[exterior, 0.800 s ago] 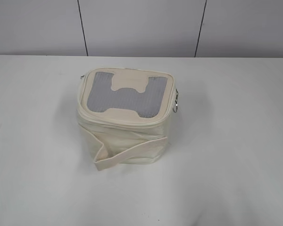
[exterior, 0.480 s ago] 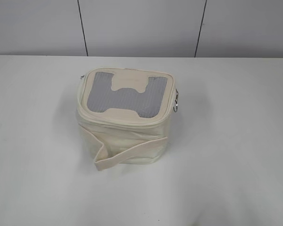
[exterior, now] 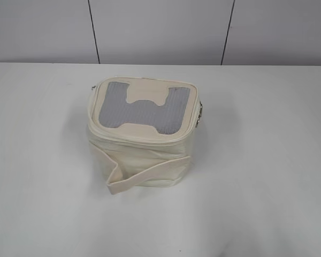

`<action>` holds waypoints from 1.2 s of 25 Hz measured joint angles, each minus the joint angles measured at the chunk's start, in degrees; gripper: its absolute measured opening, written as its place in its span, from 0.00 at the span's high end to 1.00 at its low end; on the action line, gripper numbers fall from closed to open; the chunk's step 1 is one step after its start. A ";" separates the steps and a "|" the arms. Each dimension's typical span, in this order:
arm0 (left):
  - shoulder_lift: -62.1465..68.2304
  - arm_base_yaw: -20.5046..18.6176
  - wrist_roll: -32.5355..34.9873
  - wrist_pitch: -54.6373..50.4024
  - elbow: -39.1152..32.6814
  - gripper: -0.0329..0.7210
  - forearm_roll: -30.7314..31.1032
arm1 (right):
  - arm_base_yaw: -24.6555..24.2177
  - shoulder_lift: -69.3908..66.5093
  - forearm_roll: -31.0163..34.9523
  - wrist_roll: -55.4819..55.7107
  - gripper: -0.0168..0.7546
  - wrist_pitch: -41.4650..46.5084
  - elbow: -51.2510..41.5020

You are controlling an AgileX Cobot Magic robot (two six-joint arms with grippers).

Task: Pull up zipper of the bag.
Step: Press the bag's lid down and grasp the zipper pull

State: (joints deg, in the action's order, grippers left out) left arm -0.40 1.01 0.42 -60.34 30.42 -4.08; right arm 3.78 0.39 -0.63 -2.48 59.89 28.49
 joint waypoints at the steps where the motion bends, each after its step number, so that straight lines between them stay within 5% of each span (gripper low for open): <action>1: 0.00 0.00 0.00 0.00 0.00 0.65 0.00 | 0.00 0.00 0.63 0.04 0.47 -0.04 0.00; 4: 0.00 0.00 0.00 0.00 0.00 0.65 0.00 | 0.00 0.00 3.16 0.04 0.47 -0.45 0.40; 9: 0.00 0.00 0.00 0.00 0.00 0.65 0.00 | 0.00 -8.50 16.96 -7.86 0.47 -7.31 1.91; 14: 0.00 0.00 0.00 0.00 0.00 0.65 -0.05 | 0.00 -28.59 37.17 -27.52 0.47 -18.59 5.32; 19: 0.00 0.00 0.00 0.00 0.00 0.65 -0.28 | 0.00 -55.12 52.11 -46.65 0.47 -18.09 16.88; 23: 0.00 0.00 0.00 0.05 0.00 0.65 -0.42 | 1.61 -75.97 54.52 -51.28 0.47 -11.92 31.63; 30: 2.60 0.00 0.00 0.05 0.00 0.65 -0.44 | 11.23 -106.24 50.94 -51.97 0.47 -3.40 62.88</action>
State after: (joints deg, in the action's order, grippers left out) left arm 2.19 1.01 0.42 -60.29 30.42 -4.52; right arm 15.01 -105.85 50.31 -54.46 56.48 91.37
